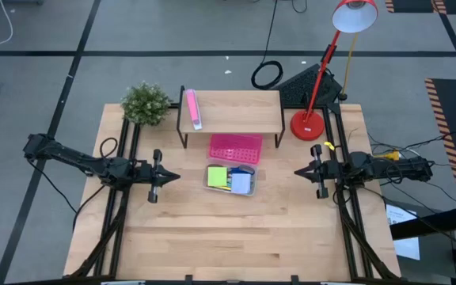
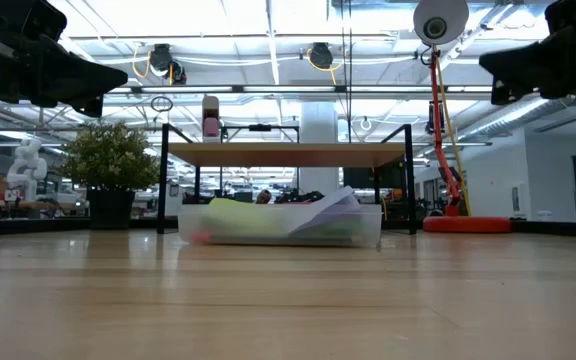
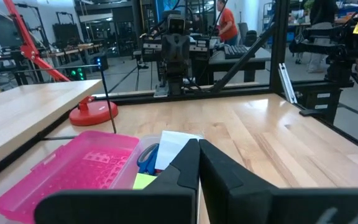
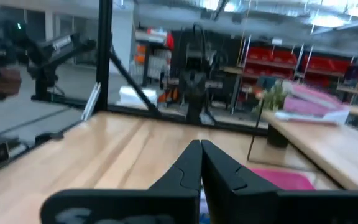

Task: Pack school essentials
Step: Return to Home Position

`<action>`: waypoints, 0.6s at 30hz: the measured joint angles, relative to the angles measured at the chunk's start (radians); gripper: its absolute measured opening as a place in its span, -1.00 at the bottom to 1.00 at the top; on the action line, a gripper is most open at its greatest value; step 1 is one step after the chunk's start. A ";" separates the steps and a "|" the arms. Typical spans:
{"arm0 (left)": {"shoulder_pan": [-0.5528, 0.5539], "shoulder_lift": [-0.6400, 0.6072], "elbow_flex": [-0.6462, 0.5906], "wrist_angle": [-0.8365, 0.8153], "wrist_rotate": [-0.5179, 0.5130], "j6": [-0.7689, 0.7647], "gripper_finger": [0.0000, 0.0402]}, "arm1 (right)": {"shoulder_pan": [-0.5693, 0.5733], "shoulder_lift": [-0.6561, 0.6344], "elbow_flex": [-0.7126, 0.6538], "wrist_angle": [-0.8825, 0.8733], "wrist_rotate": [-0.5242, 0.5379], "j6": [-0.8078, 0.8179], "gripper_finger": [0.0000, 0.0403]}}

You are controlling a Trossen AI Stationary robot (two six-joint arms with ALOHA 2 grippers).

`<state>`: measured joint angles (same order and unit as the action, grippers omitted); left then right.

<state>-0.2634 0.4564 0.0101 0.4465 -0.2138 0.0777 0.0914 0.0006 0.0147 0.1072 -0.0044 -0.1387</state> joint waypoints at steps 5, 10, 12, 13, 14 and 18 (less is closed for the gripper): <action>0.000 0.000 0.000 -0.005 0.007 0.004 -0.98 | 0.000 0.001 0.000 -0.054 0.001 0.004 -1.00; 0.000 0.000 0.000 -0.003 0.008 0.014 -0.94 | 0.000 0.002 0.000 -0.040 0.005 0.004 -1.00; 0.000 -0.001 0.000 -0.003 0.007 0.015 -0.93 | 0.000 0.002 0.000 -0.037 0.006 0.002 -1.00; 0.000 -0.004 0.000 -0.003 0.007 0.019 -0.93 | 0.000 0.003 0.000 -0.042 0.005 0.001 -1.00; 0.000 -0.009 0.000 -0.007 0.007 0.025 -0.95 | 0.000 0.004 0.000 -0.040 0.004 0.000 -1.00; 0.000 -0.084 0.000 -0.069 0.006 0.053 -0.98 | 0.000 0.004 0.000 -0.037 0.003 -0.001 -1.00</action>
<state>-0.2634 0.3723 0.0101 0.3772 -0.2081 0.1306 0.0910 0.0044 0.0150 0.0700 -0.0010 -0.1394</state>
